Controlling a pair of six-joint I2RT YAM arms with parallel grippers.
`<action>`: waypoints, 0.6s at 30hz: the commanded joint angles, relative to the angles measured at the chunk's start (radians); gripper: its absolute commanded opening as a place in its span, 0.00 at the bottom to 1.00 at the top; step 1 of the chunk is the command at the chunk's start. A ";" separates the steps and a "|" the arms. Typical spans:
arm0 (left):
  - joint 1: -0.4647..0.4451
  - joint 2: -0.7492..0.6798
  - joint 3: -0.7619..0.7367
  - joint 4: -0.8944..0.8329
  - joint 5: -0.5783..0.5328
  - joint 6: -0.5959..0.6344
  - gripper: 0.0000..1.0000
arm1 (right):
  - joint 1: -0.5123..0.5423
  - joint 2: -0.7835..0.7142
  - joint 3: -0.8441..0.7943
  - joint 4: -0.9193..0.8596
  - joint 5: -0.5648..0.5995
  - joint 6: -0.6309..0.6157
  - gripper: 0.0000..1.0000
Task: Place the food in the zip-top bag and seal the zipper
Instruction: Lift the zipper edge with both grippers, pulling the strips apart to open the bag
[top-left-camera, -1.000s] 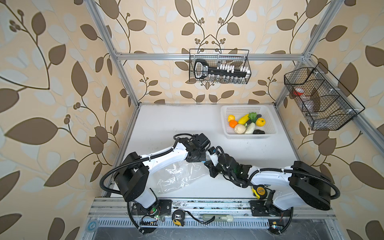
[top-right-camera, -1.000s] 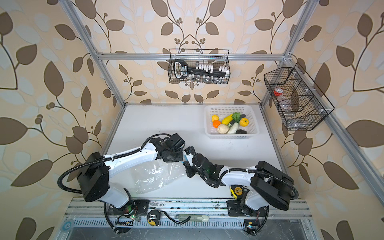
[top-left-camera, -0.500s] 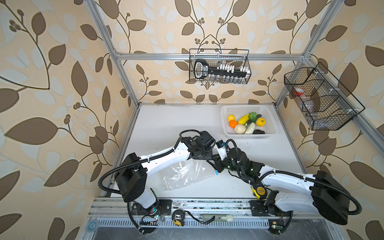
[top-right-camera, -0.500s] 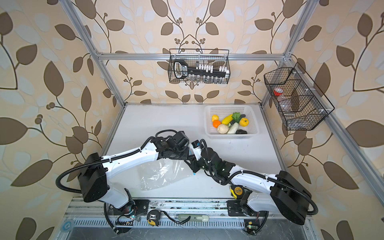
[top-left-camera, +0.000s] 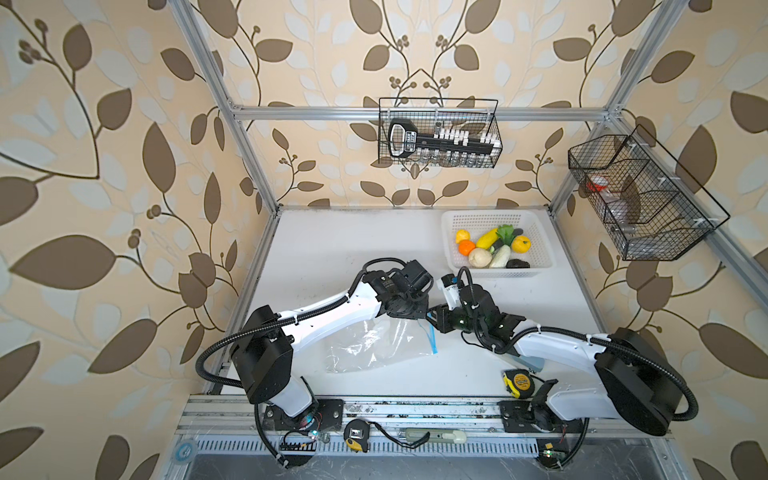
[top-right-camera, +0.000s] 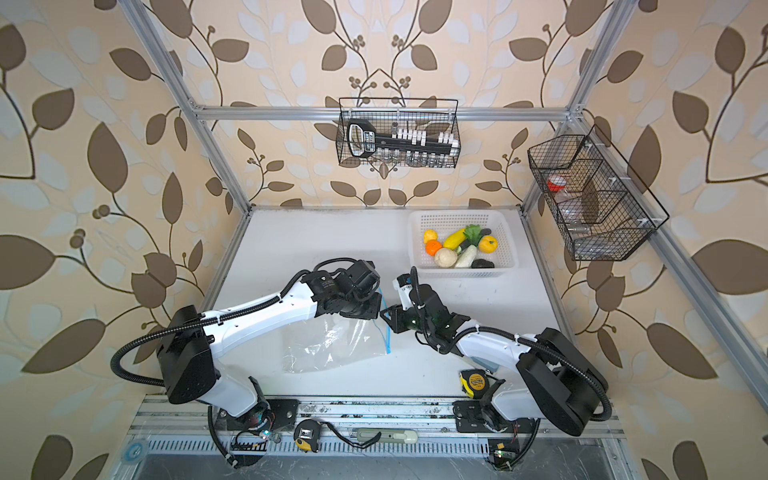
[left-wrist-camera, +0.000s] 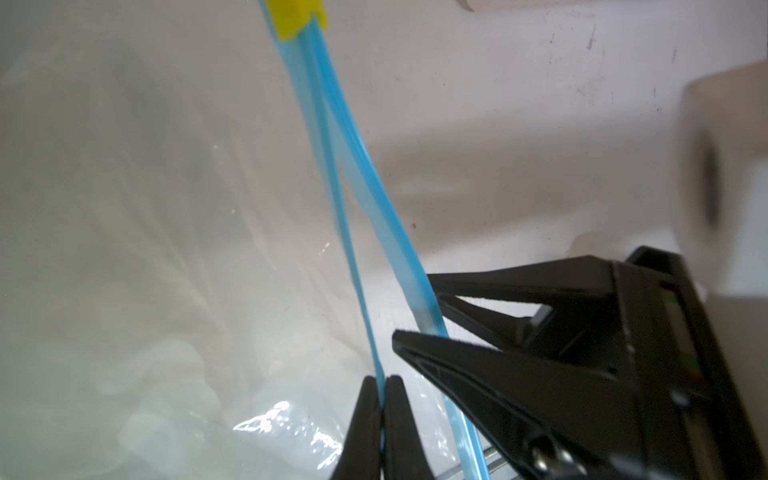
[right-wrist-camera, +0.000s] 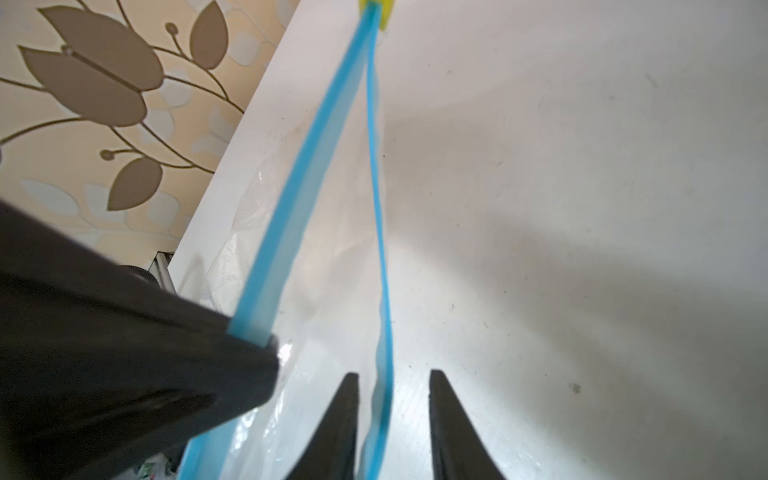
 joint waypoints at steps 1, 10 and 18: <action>-0.011 -0.006 0.057 -0.042 0.000 0.033 0.00 | -0.001 0.037 0.033 0.011 -0.045 0.033 0.20; -0.011 -0.016 0.123 -0.108 -0.028 0.059 0.00 | 0.013 0.099 0.040 0.066 -0.038 0.131 0.17; -0.011 -0.021 0.146 -0.147 -0.029 0.068 0.00 | 0.013 0.146 0.053 0.090 -0.004 0.227 0.16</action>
